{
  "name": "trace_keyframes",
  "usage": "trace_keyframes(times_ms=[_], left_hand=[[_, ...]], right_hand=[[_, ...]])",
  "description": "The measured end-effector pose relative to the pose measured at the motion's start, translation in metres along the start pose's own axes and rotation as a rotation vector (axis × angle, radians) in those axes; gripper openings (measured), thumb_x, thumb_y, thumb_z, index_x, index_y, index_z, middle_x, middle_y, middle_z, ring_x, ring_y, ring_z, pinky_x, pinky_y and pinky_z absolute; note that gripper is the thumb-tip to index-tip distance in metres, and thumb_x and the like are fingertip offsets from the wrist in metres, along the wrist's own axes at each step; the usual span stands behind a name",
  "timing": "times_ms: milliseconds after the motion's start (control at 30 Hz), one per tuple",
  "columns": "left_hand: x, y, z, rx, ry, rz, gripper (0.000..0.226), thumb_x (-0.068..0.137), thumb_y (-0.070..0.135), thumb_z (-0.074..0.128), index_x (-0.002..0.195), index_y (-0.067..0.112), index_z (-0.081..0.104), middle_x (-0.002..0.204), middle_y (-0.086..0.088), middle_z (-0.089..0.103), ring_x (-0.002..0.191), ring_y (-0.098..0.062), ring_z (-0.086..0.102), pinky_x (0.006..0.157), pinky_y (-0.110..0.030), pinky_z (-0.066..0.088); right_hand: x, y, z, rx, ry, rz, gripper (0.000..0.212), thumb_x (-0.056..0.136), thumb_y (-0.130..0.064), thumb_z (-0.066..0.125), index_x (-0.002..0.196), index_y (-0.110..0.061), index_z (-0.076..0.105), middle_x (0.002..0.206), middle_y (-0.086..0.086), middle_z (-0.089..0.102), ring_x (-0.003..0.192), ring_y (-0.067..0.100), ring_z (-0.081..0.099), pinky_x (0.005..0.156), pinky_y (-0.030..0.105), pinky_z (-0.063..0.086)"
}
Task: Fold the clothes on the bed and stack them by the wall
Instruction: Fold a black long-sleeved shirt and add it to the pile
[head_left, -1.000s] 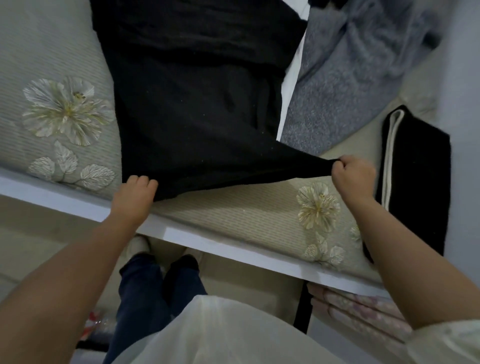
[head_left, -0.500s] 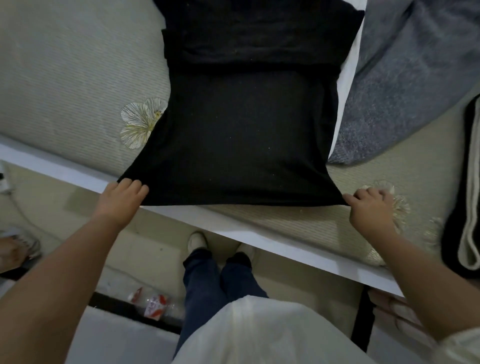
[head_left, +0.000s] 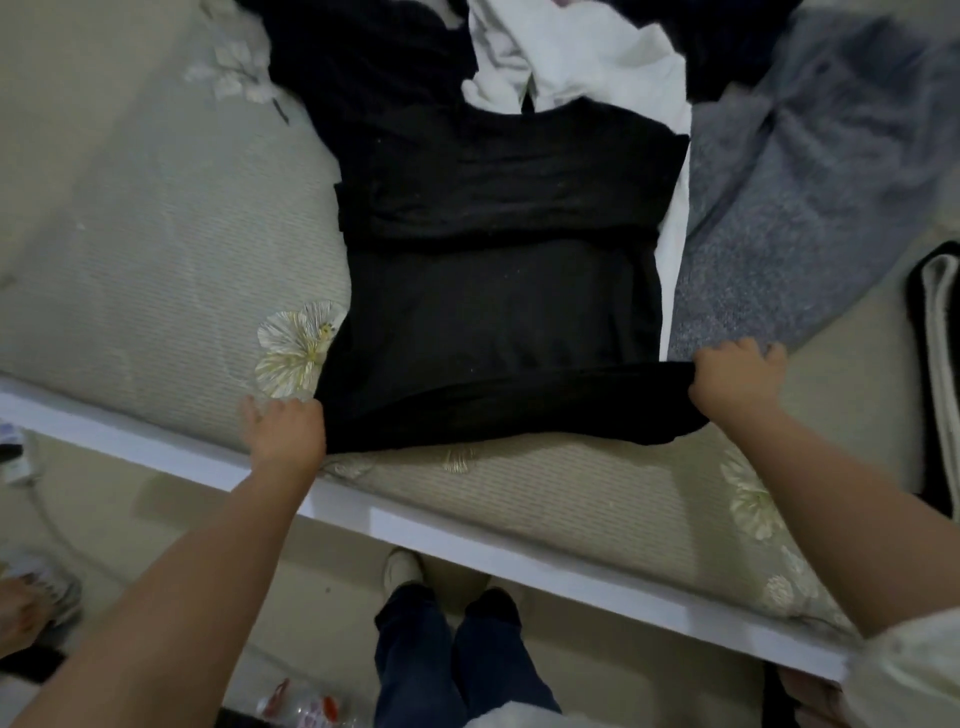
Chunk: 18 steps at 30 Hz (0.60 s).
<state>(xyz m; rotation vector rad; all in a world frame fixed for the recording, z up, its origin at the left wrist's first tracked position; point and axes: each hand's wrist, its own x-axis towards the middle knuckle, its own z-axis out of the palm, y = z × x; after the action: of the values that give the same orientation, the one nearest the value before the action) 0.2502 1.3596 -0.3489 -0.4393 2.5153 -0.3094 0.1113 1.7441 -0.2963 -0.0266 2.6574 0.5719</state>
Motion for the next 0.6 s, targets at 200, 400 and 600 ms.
trace_keyframes(times_ms=[200, 400, 600], left_hand=[[0.006, 0.023, 0.010, 0.005, 0.093, 0.332, 0.067, 0.084, 0.018, 0.051, 0.143, 0.016, 0.018, 0.139, 0.001, 0.035, 0.133, -0.017, 0.027, 0.112, -0.046, 0.006], [0.006, 0.036, 0.019, -0.105, -0.049, 0.278, 0.077, 0.086, 0.034, 0.051, 0.146, 0.014, 0.008, 0.137, -0.008, 0.037, 0.123, -0.026, 0.037, 0.100, -0.036, 0.028], [0.012, 0.033, 0.015, 0.023, 0.016, 0.438, 0.037, 0.083, 0.026, 0.055, 0.119, 0.024, 0.052, 0.110, 0.005, 0.057, 0.112, -0.019, 0.040, 0.089, -0.032, 0.027]], right_hand=[[0.013, -0.010, 0.011, -0.079, -0.121, -0.018, 0.028, 0.088, -0.017, 0.045, 0.112, -0.016, 0.060, 0.121, 0.007, 0.054, 0.123, 0.024, 0.038, 0.111, 0.050, 0.013], [-0.004, 0.001, 0.034, -0.041, -0.042, -0.157, 0.035, 0.086, -0.015, 0.047, 0.119, -0.017, 0.057, 0.121, 0.007, 0.055, 0.122, 0.026, 0.039, 0.113, 0.049, 0.009], [-0.046, 0.001, 0.061, -0.214, 0.107, -0.658, 0.047, 0.074, -0.001, 0.064, 0.120, -0.007, 0.059, 0.107, 0.011, 0.063, 0.109, 0.026, 0.056, 0.107, 0.061, 0.019]])
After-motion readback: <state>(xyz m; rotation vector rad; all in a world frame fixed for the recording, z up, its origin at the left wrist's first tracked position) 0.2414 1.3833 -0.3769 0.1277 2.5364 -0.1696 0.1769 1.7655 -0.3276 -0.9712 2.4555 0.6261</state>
